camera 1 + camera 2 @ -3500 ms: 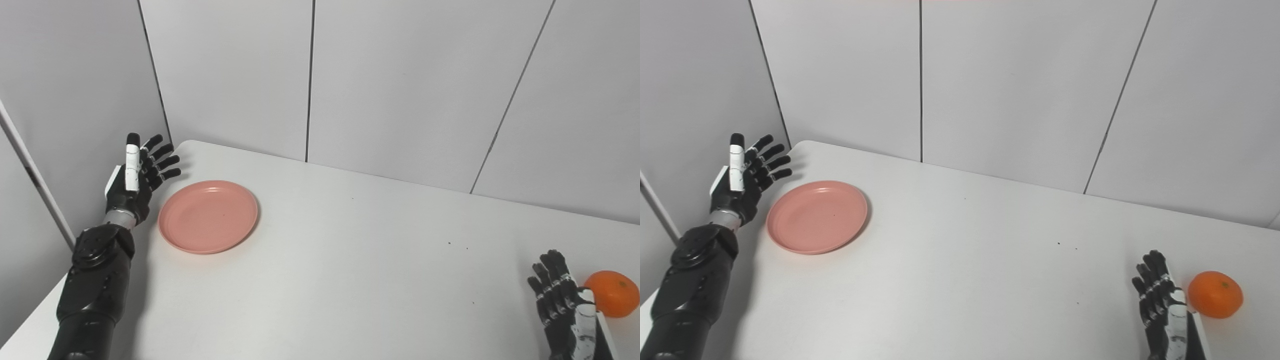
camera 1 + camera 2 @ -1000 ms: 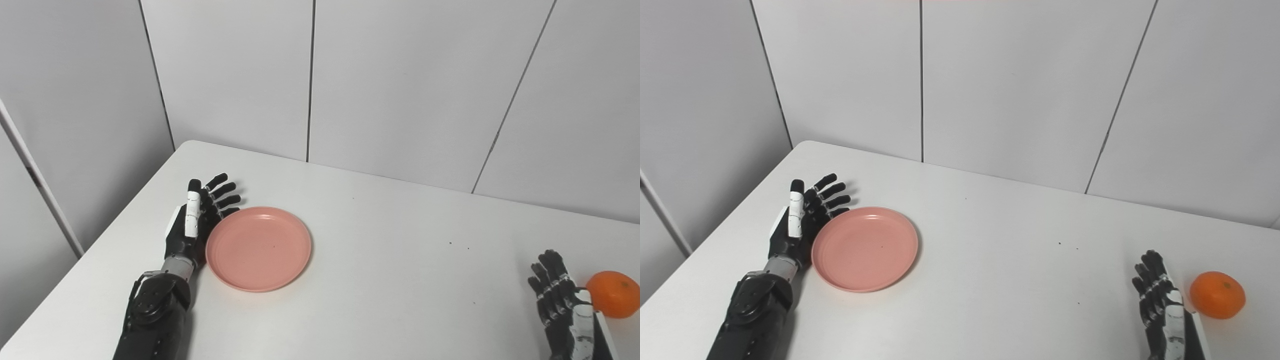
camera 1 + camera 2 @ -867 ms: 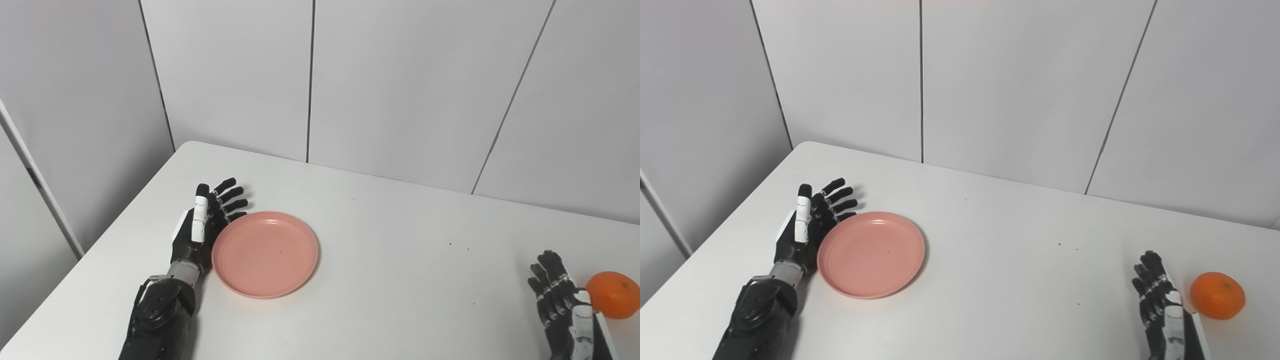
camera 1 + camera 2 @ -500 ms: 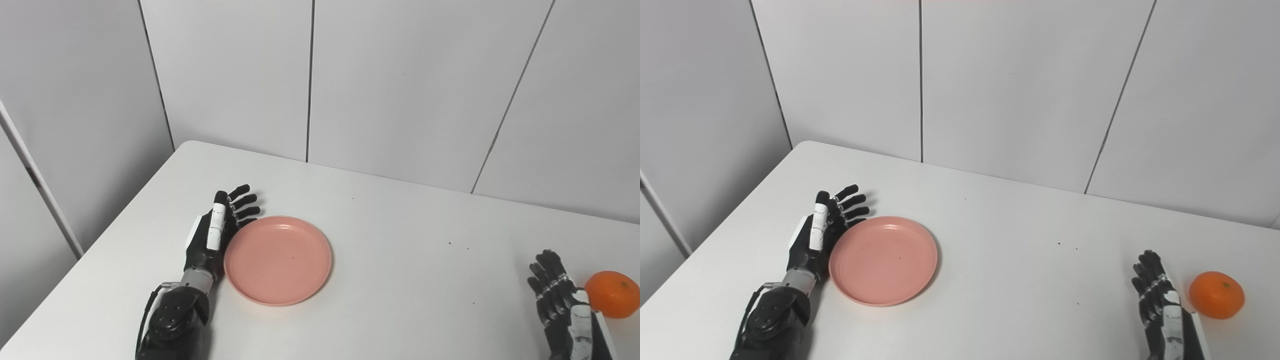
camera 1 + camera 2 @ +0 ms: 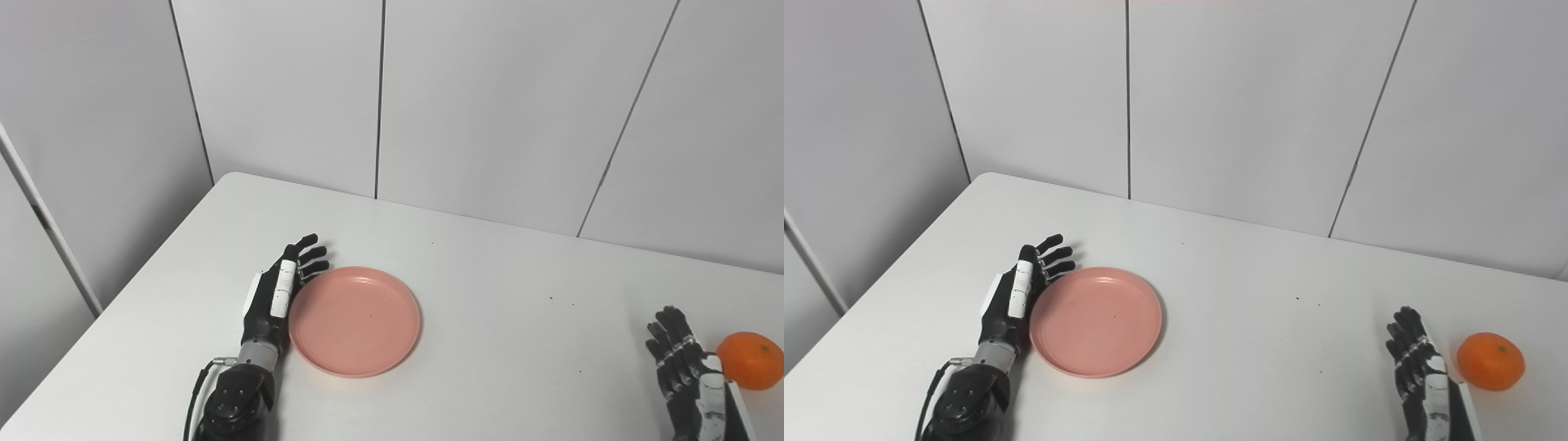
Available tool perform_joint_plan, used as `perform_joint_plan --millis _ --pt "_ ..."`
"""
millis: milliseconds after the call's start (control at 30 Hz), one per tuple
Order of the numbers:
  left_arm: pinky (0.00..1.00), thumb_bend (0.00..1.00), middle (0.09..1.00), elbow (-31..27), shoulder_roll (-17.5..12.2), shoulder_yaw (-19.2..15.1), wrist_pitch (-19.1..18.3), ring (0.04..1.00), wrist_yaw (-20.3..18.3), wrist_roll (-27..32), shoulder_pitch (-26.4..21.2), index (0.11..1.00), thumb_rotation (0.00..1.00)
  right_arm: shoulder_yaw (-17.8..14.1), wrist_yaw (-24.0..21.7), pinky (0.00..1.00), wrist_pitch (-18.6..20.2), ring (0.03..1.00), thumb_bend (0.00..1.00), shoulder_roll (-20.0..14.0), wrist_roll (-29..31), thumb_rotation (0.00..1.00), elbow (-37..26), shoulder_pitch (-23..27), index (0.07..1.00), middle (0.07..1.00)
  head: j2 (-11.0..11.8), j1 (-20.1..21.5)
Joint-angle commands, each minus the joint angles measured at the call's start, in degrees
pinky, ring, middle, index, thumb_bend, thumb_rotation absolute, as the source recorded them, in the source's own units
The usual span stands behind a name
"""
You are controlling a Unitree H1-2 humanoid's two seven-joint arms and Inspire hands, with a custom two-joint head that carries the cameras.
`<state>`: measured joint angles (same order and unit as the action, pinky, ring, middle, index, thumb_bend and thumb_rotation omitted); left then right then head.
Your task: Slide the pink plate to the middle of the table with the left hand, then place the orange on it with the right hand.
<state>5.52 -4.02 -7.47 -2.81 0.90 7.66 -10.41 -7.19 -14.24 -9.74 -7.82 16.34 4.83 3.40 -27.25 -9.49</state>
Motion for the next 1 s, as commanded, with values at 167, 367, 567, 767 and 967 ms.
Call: perform_joint_plan --millis 167,367,567,767,967 --pt "0.75 0.95 0.802 2.5 4.3 2.6 0.0 0.768 -0.3 0.0 -0.4 0.805 0.97 1.5 0.5 0.99 -0.2 0.957 0.83 3.2 -0.1 0.99 4.1 -5.8 0.936 0.952 -0.4 0.7" --pt "0.75 0.93 0.791 4.4 6.1 3.5 0.5 0.756 -0.3 0.3 -0.9 0.817 0.98 1.6 0.7 1.0 -0.2 0.954 0.84 3.3 -0.4 0.99 3.7 -5.9 0.932 0.951 -0.6 1.2" --pt "0.76 0.92 0.804 5.0 8.3 4.6 -0.7 0.78 -1.0 1.4 -1.2 0.839 0.97 1.9 1.0 1.0 0.1 0.957 0.84 3.5 -0.6 0.99 3.3 -6.0 0.928 0.952 -0.7 1.6" --pt "0.82 0.92 0.805 4.0 10.4 5.8 -2.0 0.795 -0.8 1.3 -1.4 0.852 0.94 2.2 1.3 1.0 -0.2 0.959 0.84 3.9 -0.7 0.99 3.0 -6.1 0.927 0.952 -1.1 2.3" --pt "0.84 0.91 0.819 1.8 12.7 6.3 -4.5 0.797 0.5 1.3 -1.1 0.86 0.94 2.8 1.7 1.0 0.1 0.958 0.85 4.3 -1.3 0.99 2.0 -6.4 0.929 0.952 -1.5 3.0"
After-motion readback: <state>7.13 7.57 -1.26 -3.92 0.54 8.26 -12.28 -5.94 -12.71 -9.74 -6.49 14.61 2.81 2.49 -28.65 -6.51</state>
